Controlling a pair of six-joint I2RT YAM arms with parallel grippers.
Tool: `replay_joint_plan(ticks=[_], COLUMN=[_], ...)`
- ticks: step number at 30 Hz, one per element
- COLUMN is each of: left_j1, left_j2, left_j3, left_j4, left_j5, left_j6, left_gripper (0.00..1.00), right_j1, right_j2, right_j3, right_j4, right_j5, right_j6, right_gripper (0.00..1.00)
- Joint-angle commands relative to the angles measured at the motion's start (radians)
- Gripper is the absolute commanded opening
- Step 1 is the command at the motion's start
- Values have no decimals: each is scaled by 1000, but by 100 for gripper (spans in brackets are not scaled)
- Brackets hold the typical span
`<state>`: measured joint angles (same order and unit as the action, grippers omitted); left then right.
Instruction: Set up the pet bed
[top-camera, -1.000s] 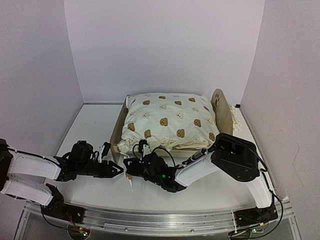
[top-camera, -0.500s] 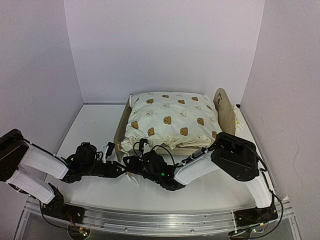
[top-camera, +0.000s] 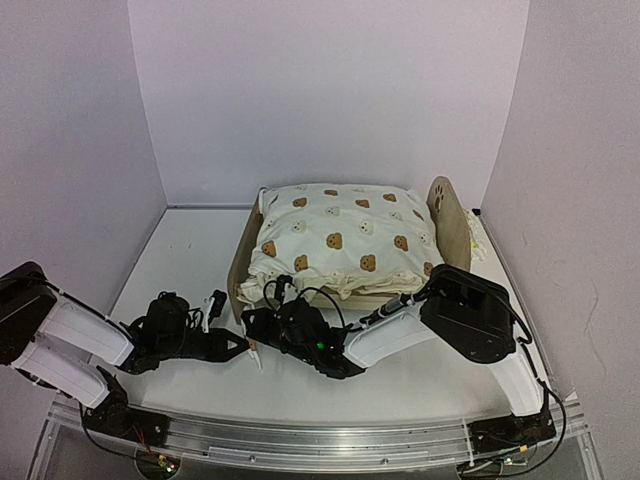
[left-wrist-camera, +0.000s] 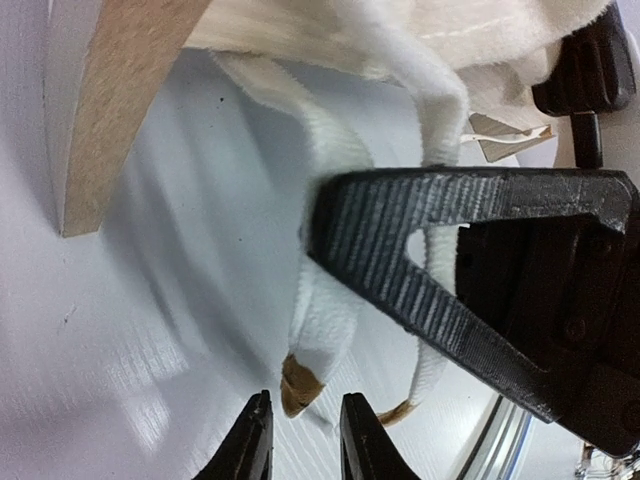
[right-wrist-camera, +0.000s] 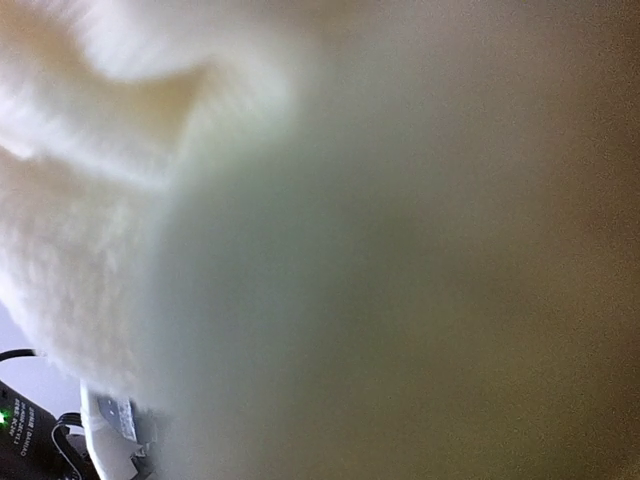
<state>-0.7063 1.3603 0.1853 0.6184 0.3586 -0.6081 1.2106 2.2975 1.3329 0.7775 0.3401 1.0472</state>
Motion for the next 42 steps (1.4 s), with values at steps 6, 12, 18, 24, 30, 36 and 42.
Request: replay_joint_plan(ticks=[6, 12, 18, 24, 30, 36, 42], left_j1=[-5, -7, -12, -31, -37, -39, -41], left_j2=[51, 105, 138, 166, 161, 71, -161], left_j3=[-28, -30, -45, -47, -70, -90, -88], left_j4=[127, 170, 224, 263, 315, 255, -16], left_j5=[-39, -42, -50, -92, -121, -104, -115], left_j6=[-25, -43, -53, -73, -85, -86, -90], left_gripper=[40, 45, 54, 30, 7, 0, 0], right_j1=[1, 3, 4, 7, 9, 9, 9], right_j2=[19, 7, -4, -2, -3, -1, -4], right_j3=[26, 25, 19, 24, 30, 14, -14], right_j4=[-17, -30, -42, -51, -64, -68, -75], right_j5=[1, 5, 7, 12, 20, 20, -20], right_j6=[38, 39, 56, 78, 92, 86, 15], right_gripper=[0, 0, 0, 0, 0, 0, 21])
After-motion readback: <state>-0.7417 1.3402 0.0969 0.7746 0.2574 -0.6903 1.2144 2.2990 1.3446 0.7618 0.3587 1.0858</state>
